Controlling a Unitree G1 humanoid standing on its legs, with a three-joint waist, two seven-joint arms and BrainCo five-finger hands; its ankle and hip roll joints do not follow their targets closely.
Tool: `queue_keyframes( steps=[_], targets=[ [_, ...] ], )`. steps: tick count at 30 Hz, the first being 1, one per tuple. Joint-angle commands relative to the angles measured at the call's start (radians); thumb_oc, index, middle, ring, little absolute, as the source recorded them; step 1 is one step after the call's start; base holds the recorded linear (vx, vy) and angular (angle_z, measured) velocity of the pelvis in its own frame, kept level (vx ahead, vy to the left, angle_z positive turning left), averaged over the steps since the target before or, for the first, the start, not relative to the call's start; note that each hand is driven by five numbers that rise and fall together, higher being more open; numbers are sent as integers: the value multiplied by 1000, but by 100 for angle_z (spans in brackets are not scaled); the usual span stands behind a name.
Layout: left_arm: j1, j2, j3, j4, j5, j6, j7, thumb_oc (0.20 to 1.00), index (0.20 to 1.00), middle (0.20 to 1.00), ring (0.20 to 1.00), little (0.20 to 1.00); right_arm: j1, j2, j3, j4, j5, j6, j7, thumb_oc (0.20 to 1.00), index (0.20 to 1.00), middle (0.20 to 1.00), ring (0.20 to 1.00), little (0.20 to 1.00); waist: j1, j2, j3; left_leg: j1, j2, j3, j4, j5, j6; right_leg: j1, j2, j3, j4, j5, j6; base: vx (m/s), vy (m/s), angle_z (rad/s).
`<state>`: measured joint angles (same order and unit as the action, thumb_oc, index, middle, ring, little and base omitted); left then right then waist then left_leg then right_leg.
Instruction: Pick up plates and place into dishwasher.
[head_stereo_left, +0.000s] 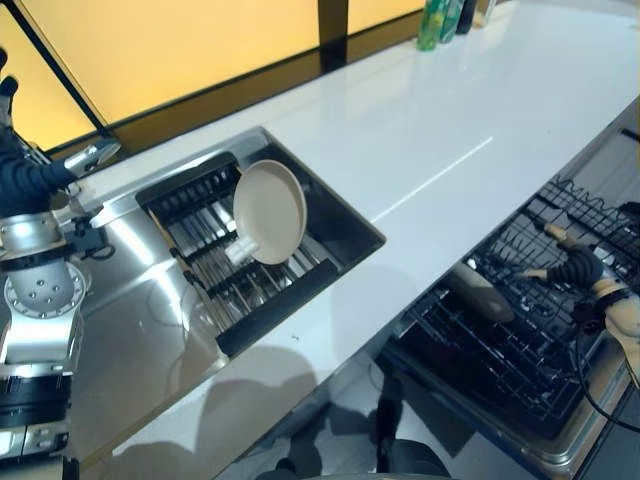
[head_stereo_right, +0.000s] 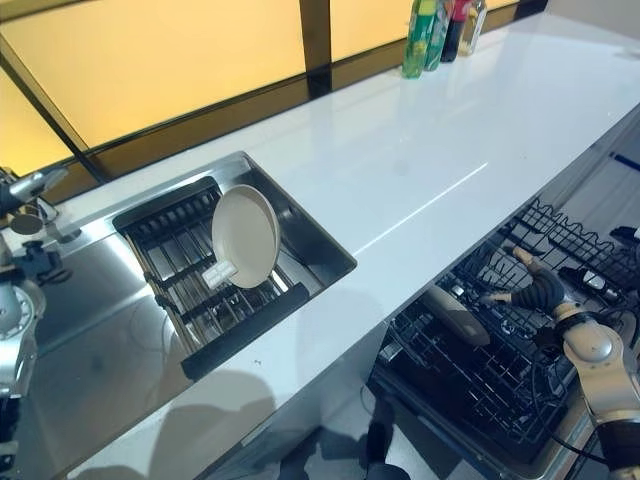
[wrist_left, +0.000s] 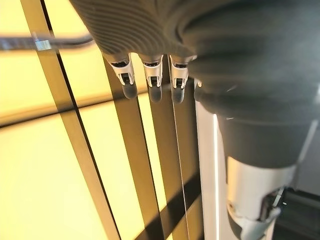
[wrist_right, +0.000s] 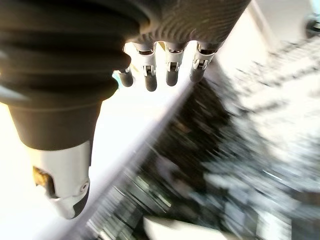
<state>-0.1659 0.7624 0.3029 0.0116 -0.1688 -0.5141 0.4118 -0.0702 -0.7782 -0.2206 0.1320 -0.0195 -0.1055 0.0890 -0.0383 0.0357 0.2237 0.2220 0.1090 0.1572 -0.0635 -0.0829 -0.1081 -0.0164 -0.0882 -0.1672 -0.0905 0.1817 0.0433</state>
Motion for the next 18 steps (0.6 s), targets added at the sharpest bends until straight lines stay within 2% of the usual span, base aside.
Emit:
queue_keyframes(
  steps=[1, 5, 8, 11, 13, 14, 16, 18],
  targets=[
    [52, 4, 6, -16, 66, -76, 7, 1000, 1000, 1000, 1000, 1000, 2, 38, -48, -108, 81, -156, -102, 1000, 1000, 1000, 1000, 1000, 5, -13, -80, -103, 5, -27, 15, 75, 17, 104, -8, -2, 93, -212, 30, 8, 0, 7],
    [77, 4, -11, 3, 234, -79, 32, 1000, 1000, 1000, 1000, 1000, 2, 89, -55, -175, 139, -250, -86, 1000, 1000, 1000, 1000, 1000, 6, -6, -95, -102, 15, -41, 39, 69, 6, 114, 0, 12, 92, -224, 22, 2, -8, 12],
    [108, 41, -14, 21, 312, -75, 35, 1000, 1000, 1000, 1000, 1000, 9, 76, -50, -198, 169, -266, -51, 1000, 1000, 1000, 1000, 1000, 16, -18, -99, -132, 7, -57, 150, 43, -3, 116, -5, 14, 91, -218, 10, 13, -32, 12],
    [133, 94, -28, 62, 361, -77, 33, 1000, 1000, 1000, 1000, 1000, -2, 64, -22, -198, 168, -267, -34, 1000, 1000, 1000, 1000, 1000, 37, -23, -89, -190, -12, -131, 265, 59, 2, 119, 1, 38, 97, -211, 2, 83, 7, -13],
    [145, 123, -34, 68, 445, -59, 43, 1000, 1000, 1000, 1000, 1000, -22, 58, 10, -200, 159, -260, -31, 1000, 1000, 1000, 1000, 1000, 58, -21, -85, -194, -31, -194, 227, 63, 20, 122, 7, 72, 98, -210, 5, 149, 95, -62],
    [149, 170, -51, 83, 506, -30, 56, 1000, 1000, 1000, 1000, 1000, -43, 42, 46, -211, 176, -248, -32, 1000, 1000, 1000, 1000, 1000, 69, -14, -85, -195, -36, -229, 179, 74, 24, 125, 11, 103, 98, -214, 10, 129, 166, -52],
    [133, 236, -88, 120, 535, -22, 70, 1000, 1000, 1000, 1000, 1000, -63, 20, 68, -216, 195, -233, -34, 1000, 1000, 1000, 1000, 1000, 78, -3, -80, -210, -34, -251, 131, 111, 17, 125, 10, 128, 98, -213, 13, 120, 216, -59],
    [119, 263, -111, 145, 546, -22, 73, 1000, 1000, 1000, 1000, 1000, -69, 0, 71, -205, 214, -224, -22, 1000, 1000, 1000, 1000, 1000, 77, 6, -79, -227, -40, -265, 135, 109, 9, 119, -3, 138, 101, -220, 20, 134, 250, -107]
  ],
)
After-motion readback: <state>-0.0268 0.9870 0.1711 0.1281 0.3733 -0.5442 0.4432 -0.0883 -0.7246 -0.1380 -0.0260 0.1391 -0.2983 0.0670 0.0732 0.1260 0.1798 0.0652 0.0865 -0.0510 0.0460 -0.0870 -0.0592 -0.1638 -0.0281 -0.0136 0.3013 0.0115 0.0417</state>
